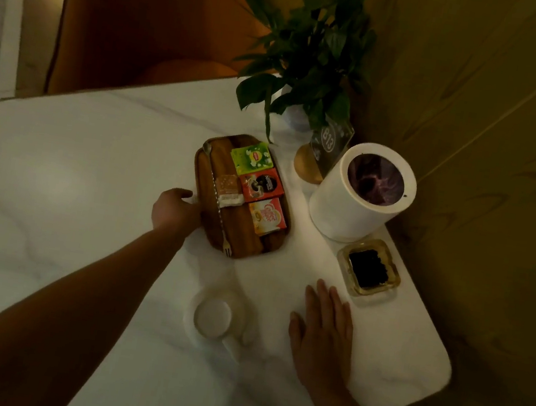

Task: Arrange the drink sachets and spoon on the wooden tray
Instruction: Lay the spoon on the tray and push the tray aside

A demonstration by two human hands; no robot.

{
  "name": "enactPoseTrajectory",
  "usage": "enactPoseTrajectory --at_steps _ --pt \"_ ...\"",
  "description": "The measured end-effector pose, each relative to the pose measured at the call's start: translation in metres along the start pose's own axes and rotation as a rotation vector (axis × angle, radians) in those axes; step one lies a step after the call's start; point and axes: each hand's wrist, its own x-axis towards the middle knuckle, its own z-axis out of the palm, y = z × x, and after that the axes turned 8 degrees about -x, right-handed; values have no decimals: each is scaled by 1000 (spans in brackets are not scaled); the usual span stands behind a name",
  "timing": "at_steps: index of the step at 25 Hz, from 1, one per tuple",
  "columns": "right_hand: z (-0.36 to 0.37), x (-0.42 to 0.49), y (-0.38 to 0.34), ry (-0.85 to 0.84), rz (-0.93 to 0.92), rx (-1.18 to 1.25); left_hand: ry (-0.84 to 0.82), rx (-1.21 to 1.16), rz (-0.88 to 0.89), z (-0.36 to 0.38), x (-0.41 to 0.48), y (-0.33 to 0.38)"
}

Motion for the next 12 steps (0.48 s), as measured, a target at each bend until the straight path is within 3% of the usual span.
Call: enactPoseTrajectory --at_steps 6,9,12 --pt "-16 4 -7 -68 26 -23 -22 663 478 -79 -72 -87" --pt "-25 12 -12 -156 56 -8 -71 850 472 -120 -114 -148" --pt "-37 13 -17 -232 61 48 -89 891 389 -146 -156 -198"
